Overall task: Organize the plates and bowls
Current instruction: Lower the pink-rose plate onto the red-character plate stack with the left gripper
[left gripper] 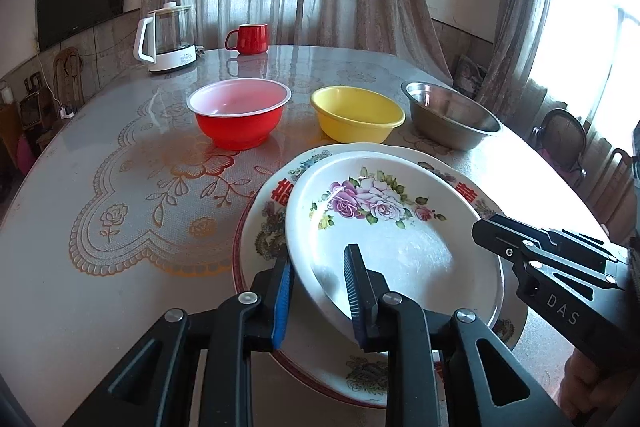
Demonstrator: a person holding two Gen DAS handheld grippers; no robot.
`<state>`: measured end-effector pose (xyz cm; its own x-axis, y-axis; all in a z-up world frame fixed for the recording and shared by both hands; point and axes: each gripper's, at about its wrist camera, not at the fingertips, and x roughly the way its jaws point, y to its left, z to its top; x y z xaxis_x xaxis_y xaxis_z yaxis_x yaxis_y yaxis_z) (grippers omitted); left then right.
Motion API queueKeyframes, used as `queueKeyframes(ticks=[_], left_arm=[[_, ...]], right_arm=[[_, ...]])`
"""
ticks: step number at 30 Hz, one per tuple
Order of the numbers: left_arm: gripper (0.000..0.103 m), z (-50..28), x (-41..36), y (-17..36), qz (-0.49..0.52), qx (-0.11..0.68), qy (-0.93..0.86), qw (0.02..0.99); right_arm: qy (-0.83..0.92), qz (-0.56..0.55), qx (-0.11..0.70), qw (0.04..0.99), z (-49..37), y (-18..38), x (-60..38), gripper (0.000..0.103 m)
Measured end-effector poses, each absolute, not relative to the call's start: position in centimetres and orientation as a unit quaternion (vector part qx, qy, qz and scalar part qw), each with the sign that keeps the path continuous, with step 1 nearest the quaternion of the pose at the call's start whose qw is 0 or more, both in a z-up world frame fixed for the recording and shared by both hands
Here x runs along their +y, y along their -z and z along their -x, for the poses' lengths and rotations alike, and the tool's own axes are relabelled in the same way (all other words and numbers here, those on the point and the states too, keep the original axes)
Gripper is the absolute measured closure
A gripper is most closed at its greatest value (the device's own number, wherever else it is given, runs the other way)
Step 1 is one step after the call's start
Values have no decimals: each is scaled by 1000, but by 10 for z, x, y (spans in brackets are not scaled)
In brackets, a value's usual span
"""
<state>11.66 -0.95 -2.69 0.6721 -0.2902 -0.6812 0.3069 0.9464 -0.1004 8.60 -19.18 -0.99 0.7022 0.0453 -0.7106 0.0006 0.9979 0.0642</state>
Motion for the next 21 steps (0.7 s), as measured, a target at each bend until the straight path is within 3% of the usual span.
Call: queueKeyframes(ticks=[10,12,21], left_arm=[[75,-111,-6,23,-4,373,150,916],[74,-109,-5,22,-4,372,151,916],[74,-105,-7,23,-13,372,149,916]], right_arm=[[-15,-24,382,924,-83,9,-190,85],[-12,-20,378,925,-82,9,-189,79],[-5,4,372,928,-78,10,-183,78]])
